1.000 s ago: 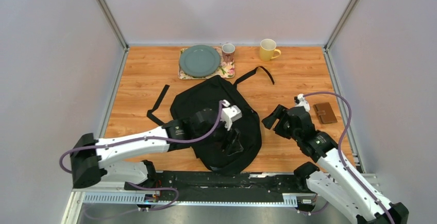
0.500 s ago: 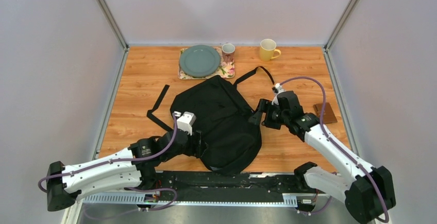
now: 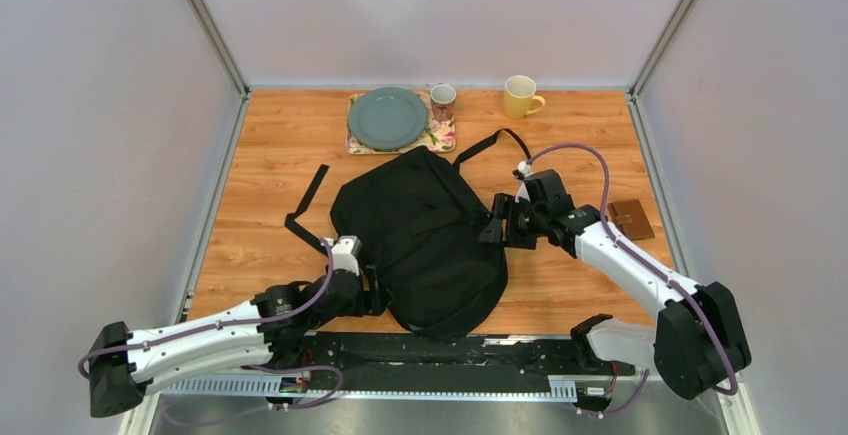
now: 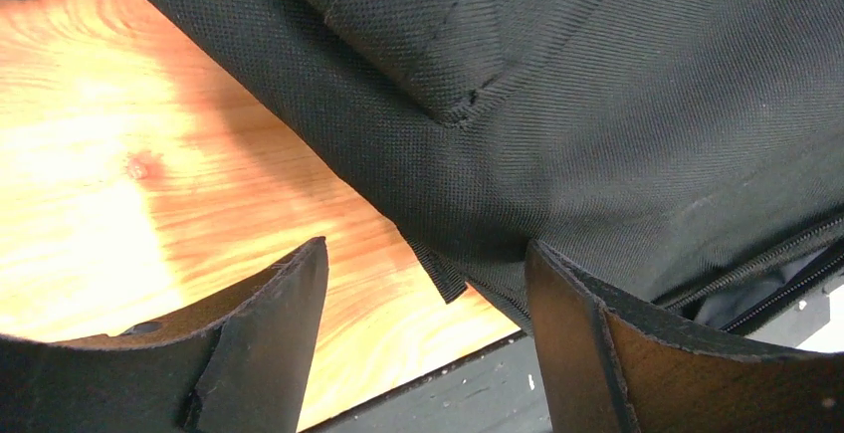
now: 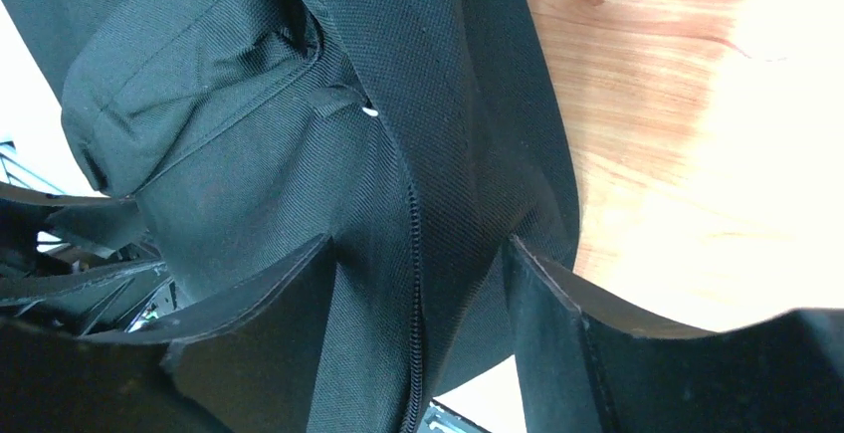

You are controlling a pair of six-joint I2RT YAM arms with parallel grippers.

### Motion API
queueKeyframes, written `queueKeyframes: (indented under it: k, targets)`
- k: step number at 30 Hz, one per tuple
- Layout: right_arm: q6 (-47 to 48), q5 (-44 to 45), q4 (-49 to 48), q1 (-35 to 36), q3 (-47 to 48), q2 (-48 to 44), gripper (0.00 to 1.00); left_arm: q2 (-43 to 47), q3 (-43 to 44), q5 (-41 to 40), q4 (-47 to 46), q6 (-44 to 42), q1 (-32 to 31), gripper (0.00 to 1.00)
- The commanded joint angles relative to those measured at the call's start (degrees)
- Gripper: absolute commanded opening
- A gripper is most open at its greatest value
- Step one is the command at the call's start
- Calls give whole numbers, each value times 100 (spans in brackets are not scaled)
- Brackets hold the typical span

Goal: Pack the student bag
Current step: Adjust the student bag at the center of the board.

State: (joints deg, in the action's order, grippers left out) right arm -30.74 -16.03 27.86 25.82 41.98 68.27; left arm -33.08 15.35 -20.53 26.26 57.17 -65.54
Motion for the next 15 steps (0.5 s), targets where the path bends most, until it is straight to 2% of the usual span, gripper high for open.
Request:
queueKeyframes:
  k: [1, 2, 4, 6, 9, 10, 12, 13, 15]
  targets:
    - [-37, -496, -491, -16, -189, 72, 62, 82, -401, -56, -981, 400, -3, 79]
    - [-72, -523, -527, -7, -268, 90, 57, 91, -645, -39, -1505, 418, 6, 80]
    - [-125, -602, -623, 1, -356, 72, 52, 109, -919, 32, -2122, 409, -3, 80]
    - [-151, -594, -650, -7, -497, 11, 42, 83, -1236, 41, -2852, 366, 58, 80]
    - [-256, -515, -667, -7, -725, -138, 29, -23, -1368, 251, -3241, 357, 251, 80]
    - [-300, -532, -737, -7, -813, -182, 25, -101, -1368, 434, -3294, 296, 391, 77]
    - [-590, -568, -869, 2, -1119, -287, 17, -181, -1360, 602, -3364, 243, 568, 66]
    - [-730, -655, -1105, -7, -1252, -410, 15, -199, -1334, 708, -3373, 190, 742, 52]
    - [-1266, -830, -1509, 19, -1725, -498, 9, -190, -1290, 805, -3303, 102, 945, 36]
